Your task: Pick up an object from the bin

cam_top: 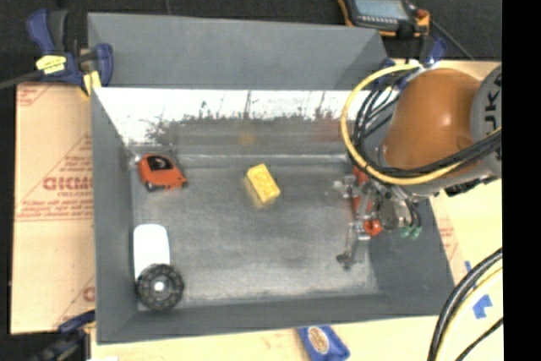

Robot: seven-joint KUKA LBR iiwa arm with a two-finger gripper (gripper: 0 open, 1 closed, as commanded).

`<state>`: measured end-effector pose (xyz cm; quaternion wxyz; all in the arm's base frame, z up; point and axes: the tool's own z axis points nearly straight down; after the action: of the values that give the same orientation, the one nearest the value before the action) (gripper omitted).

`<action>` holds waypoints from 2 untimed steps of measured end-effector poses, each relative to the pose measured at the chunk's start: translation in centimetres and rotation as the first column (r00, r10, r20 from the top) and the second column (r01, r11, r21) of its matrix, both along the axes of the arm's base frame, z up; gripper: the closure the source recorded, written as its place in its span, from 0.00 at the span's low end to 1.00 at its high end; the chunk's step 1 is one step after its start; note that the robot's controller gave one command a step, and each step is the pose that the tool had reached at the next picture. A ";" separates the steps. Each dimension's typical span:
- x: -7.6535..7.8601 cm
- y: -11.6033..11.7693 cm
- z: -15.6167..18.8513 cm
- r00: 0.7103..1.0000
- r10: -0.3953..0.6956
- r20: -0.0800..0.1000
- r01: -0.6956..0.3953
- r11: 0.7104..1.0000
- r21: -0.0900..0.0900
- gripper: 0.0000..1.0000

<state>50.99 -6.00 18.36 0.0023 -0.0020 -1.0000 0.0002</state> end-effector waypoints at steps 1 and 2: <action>0.1 0.0 0.5 1.000 0.002 0.008 -0.002 1.000 -0.001 0.00; 4.1 -2.8 -3.8 0.987 0.158 0.014 -0.158 0.987 -0.003 0.00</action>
Offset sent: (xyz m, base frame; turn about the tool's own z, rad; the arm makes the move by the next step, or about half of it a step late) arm 0.1000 -0.0746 -0.1136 -0.4026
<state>55.07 -8.82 14.55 -0.0047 0.0770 -0.9970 0.0012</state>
